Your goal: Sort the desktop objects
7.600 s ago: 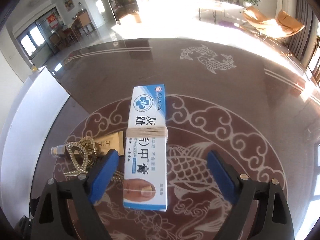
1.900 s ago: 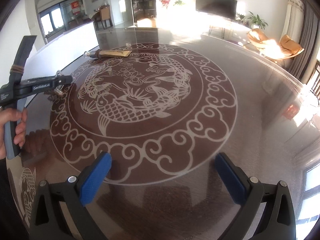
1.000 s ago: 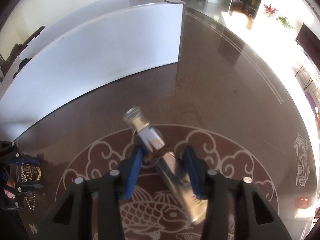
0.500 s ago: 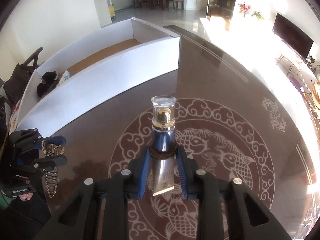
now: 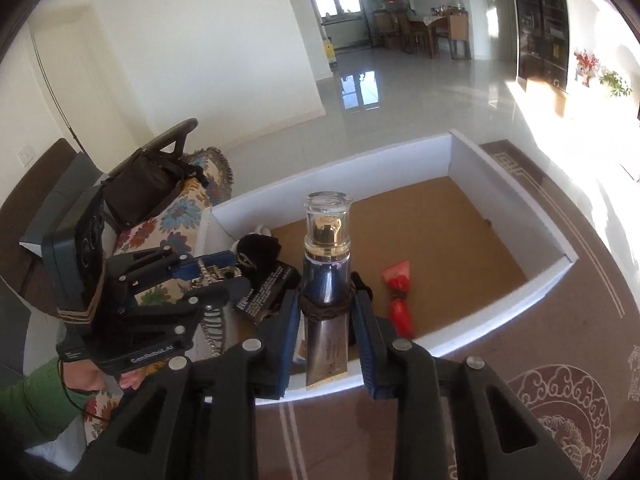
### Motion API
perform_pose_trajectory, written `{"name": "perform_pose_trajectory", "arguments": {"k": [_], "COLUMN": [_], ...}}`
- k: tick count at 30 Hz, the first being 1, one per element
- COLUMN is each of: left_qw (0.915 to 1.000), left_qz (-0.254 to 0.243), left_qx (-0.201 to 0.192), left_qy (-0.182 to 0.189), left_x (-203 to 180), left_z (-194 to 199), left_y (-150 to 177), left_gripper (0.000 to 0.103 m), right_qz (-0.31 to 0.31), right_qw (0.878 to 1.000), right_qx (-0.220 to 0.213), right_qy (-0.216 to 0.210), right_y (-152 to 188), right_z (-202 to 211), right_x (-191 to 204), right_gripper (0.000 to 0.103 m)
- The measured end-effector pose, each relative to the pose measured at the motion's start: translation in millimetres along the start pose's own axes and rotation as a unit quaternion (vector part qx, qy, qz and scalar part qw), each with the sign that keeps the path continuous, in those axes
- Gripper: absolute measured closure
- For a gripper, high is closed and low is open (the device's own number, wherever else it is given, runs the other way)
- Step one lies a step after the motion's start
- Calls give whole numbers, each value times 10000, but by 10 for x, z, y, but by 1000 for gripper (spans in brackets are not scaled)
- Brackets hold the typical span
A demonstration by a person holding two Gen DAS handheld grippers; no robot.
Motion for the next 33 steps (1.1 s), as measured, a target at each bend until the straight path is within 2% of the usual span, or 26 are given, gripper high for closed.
{"name": "perform_pose_trajectory", "arguments": {"k": [5, 6, 7, 8, 9, 10, 11, 12, 15, 17, 18, 22, 30, 32, 33], "left_qw": [9962, 9950, 9941, 9936, 9933, 9933, 9930, 9919, 9891, 9869, 9859, 9809, 9791, 9790, 9786], "left_qz": [272, 351, 424, 497, 576, 661, 748, 812, 921, 1009, 1078, 1403, 1504, 1567, 1639], "left_qx": [773, 864, 908, 899, 838, 707, 562, 478, 507, 690, 727, 568, 331, 339, 357], "left_qy": [-280, -353, -416, -474, -550, -624, -725, -849, -1030, -1052, -1054, -1219, -1332, -1257, -1188], "left_x": [202, 227, 255, 278, 299, 321, 346, 356, 350, 332, 327, 252, 113, 102, 106], "left_z": [-547, -595, -617, -620, -587, -539, -479, -433, -326, -283, -232, -20, 276, 298, 326], "left_y": [139, 158, 166, 169, 175, 174, 173, 167, 132, 100, 95, 91, 83, 71, 74], "left_gripper": [71, 69, 62, 55, 38, 25, 21, 14, 12, 12, 12, 12, 12, 8, 0], "right_qz": [-183, -292, -429, -587, -728, -810, -830, -805, -676, -535, -457, -293, -400, -402, -405], "right_qw": [9979, 9966, 9949, 9929, 9911, 9899, 9893, 9896, 9907, 9891, 9876, 9824, 9803, 9806, 9807], "right_qx": [618, 758, 907, 1008, 1070, 1106, 1110, 1057, 918, 948, 990, 1098, 1074, 1040, 1024], "right_qy": [107, 118, 143, 224, 299, 363, 454, 551, 746, 991, 1127, 1485, 1609, 1615, 1617], "right_y": [-200, -173, -164, -147, -116, -114, -121, -146, -229, -277, -288, -276, -110, -93, -87], "right_z": [-950, -1136, -1292, -1414, -1488, -1530, -1533, -1497, -1279, -1111, -1049, -849, -666, -643, -637], "right_x": [38, -20, -71, -117, -180, -202, -203, -186, -134, -99, -85, -81, -201, -220, -231], "right_gripper": [75, 75, 73, 67, 59, 36, 17, 13, 12, 4, 4, 4, 4, 4, 4]}}
Point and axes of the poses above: each gripper's, at about its wrist camera, not at the fingertips, and z roughly against the way its jaws point, x to its left, y to its underside, the point moved 2 cm from there along -z, roughly the way its jaws point, and after that the axes turned 7 degrees about -y, right-handed, at the moved point
